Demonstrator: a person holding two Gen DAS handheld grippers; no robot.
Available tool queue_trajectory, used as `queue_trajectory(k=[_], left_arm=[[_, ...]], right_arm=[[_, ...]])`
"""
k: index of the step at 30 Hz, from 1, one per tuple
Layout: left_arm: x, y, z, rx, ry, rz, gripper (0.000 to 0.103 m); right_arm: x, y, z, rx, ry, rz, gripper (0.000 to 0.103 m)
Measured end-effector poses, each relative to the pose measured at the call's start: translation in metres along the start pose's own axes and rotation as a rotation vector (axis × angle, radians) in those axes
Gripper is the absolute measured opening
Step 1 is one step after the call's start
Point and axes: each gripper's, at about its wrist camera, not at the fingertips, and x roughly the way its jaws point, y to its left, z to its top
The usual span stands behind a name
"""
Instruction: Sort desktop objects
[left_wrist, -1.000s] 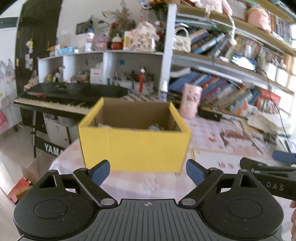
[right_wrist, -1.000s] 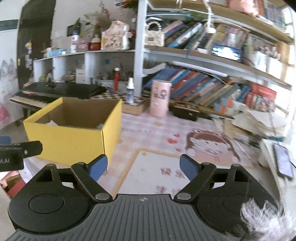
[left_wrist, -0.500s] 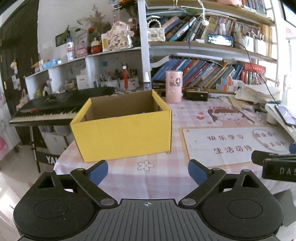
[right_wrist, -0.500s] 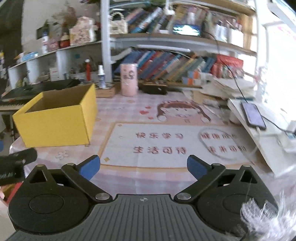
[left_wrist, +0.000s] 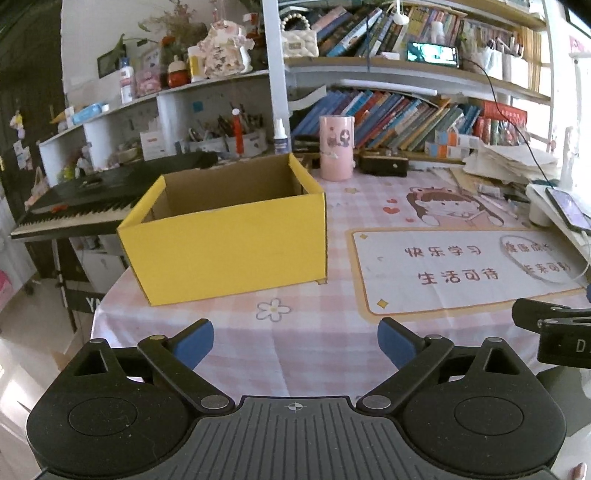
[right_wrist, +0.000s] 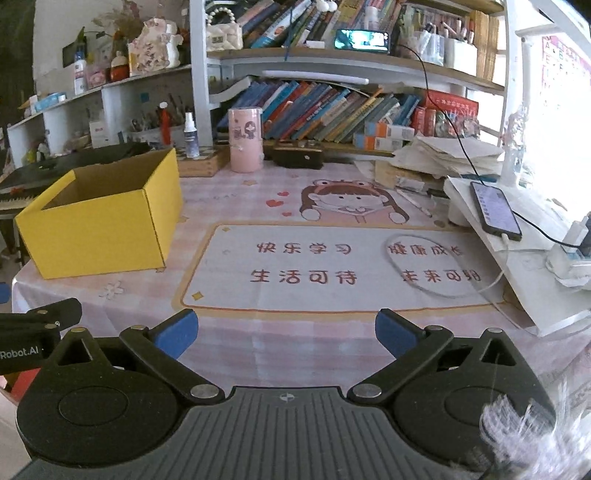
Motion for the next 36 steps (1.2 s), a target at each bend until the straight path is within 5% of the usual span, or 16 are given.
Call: queue_trajectory(k=[36], left_arm=[[0.016,0.0,0.0,-0.037,0.089,-0.032,0.102]], right_arm=[[0.01,-0.01,0.001,0.017,0.072,-0.029,0.103]])
